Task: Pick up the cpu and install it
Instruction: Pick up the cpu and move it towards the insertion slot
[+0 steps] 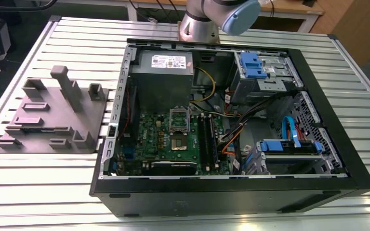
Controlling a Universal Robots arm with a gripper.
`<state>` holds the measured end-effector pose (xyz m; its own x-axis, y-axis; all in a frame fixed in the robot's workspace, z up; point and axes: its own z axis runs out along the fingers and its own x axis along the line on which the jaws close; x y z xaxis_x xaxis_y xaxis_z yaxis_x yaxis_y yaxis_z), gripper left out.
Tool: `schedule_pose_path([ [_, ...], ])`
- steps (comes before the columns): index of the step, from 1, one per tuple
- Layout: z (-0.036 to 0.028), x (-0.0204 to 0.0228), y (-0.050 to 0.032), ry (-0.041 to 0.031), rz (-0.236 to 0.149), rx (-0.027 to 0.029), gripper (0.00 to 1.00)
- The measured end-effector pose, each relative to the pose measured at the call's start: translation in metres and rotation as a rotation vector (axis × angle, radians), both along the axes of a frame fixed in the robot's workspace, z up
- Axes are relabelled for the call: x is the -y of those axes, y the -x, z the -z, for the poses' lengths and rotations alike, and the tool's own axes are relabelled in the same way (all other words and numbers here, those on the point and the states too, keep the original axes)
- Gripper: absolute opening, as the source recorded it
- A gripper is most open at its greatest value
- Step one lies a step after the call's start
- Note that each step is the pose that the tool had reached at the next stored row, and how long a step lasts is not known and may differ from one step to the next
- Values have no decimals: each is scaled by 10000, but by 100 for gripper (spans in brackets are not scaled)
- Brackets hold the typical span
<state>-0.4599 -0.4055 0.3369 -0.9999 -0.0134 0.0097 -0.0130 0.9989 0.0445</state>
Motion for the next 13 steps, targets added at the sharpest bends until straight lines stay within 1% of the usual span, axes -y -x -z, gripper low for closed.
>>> schedule_pose_path([
  [13,-29,0,0,0,0,0,47],
])
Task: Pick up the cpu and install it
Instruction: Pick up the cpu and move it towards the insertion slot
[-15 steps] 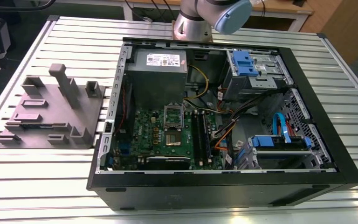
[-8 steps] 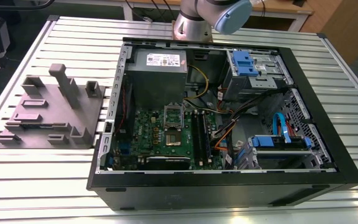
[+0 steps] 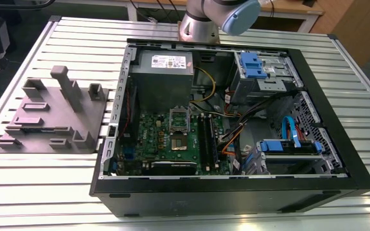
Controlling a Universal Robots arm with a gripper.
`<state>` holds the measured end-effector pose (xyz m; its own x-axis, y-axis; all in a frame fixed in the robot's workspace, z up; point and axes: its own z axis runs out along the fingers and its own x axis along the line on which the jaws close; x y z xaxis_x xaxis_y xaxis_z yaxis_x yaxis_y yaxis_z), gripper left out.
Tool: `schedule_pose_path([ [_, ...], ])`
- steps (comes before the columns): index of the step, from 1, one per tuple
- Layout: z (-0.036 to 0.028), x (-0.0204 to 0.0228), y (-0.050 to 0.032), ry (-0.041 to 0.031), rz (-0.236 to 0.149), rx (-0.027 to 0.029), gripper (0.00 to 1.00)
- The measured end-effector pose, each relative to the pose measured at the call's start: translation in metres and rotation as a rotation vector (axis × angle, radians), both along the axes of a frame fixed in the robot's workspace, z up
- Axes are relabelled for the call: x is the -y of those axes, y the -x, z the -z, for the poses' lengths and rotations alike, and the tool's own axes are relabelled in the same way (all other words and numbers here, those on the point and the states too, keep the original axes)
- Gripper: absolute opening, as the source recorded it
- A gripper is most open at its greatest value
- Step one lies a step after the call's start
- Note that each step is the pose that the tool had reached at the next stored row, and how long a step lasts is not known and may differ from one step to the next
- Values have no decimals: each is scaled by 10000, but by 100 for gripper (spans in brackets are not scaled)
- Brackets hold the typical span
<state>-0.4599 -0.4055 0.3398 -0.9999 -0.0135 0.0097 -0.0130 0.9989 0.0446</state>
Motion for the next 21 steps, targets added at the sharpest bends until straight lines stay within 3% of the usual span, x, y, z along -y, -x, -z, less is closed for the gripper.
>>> schedule_pose_path([
  [21,-58,-1,0,1,0,0,47],
])
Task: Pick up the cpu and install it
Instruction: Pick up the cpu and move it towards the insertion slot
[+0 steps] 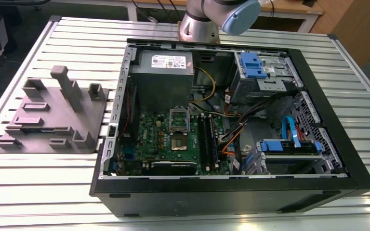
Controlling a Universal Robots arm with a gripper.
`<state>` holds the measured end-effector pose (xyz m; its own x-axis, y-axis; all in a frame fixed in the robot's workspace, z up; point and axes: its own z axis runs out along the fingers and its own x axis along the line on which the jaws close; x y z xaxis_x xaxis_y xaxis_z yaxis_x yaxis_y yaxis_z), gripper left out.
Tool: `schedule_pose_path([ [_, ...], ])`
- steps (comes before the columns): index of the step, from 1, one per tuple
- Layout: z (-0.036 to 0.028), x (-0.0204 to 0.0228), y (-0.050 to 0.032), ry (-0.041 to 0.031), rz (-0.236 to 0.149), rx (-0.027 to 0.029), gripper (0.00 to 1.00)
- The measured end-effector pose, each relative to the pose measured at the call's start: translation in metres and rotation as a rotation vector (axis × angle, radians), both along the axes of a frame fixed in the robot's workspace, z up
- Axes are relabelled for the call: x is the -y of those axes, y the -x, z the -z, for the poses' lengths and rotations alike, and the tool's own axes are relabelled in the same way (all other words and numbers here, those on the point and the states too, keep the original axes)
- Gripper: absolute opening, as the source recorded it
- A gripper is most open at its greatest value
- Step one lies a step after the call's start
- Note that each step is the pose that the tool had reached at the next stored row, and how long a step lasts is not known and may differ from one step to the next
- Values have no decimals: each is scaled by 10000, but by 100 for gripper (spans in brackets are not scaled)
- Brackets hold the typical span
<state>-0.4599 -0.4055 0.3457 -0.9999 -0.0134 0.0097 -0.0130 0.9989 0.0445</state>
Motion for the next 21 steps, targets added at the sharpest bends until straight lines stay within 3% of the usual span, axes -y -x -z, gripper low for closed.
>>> schedule_pose_path([
  [6,-14,0,0,1,0,0,47],
  [8,-51,-15,0,8,0,0,47],
  [21,-76,-15,0,8,0,-1,47],
])
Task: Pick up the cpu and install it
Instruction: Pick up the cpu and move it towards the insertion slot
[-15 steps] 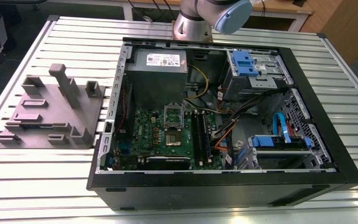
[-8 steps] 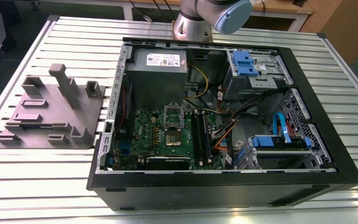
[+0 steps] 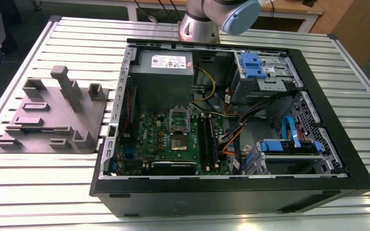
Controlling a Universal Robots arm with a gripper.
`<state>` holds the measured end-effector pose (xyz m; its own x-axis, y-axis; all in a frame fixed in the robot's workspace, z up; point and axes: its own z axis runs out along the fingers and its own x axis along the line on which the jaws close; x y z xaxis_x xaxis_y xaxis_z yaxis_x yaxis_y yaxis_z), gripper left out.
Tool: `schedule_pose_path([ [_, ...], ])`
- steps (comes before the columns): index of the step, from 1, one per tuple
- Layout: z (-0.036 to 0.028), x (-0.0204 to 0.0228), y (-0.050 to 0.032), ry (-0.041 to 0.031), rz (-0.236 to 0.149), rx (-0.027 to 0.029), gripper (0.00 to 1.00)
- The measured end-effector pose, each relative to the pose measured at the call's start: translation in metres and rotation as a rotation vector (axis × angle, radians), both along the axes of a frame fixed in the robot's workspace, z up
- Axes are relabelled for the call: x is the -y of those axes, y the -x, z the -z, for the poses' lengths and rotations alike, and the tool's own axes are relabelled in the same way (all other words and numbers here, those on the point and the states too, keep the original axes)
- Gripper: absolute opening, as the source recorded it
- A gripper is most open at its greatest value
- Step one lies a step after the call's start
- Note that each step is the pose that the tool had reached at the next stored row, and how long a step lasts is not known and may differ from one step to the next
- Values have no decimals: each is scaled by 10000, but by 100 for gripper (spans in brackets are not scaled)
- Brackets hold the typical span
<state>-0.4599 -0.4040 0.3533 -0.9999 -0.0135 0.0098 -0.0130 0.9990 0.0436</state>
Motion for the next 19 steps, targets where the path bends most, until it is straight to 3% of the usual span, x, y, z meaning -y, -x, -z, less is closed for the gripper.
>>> schedule_pose_path([
  [19,-39,-16,0,1,0,-1,47],
])
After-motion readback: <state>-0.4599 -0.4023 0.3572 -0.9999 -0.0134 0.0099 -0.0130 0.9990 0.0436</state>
